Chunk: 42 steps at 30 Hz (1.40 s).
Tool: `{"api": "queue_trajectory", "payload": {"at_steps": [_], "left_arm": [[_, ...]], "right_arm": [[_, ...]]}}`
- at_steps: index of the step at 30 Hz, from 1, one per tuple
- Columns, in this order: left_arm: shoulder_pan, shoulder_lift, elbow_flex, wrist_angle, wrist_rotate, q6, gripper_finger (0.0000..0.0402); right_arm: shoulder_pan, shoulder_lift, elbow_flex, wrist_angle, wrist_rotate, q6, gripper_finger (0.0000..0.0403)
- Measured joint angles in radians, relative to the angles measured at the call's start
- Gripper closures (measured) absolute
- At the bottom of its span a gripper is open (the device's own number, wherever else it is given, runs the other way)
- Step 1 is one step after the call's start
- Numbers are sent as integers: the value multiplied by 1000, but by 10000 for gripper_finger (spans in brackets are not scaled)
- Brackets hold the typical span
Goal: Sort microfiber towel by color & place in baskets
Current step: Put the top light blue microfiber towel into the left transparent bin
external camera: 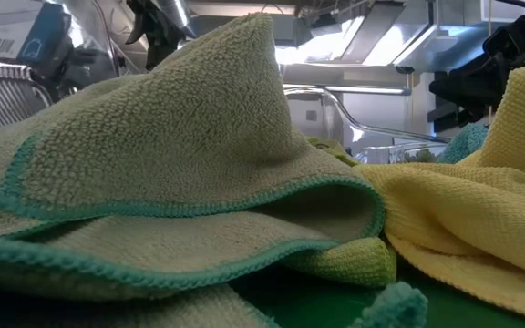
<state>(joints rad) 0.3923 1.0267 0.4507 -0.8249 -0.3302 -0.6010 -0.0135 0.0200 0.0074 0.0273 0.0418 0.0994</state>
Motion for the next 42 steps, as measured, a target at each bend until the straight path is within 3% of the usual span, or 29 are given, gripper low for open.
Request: {"api": "queue_trajectory", "payload": {"at_steps": [6, 24, 37, 42], "left_arm": [[0, 0, 14, -4, 0, 0, 392], [0, 0, 232, -173, -3, 0, 399], [0, -1, 624, -413, -62, -18, 401], [-11, -7, 782, -425, -78, -8, 401]], "right_arm": [[0, 0, 0, 0, 0, 0, 400], [0, 0, 0, 0, 0, 0, 400], [0, 0, 0, 0, 0, 0, 400], [0, 0, 0, 0, 0, 0, 400]]}}
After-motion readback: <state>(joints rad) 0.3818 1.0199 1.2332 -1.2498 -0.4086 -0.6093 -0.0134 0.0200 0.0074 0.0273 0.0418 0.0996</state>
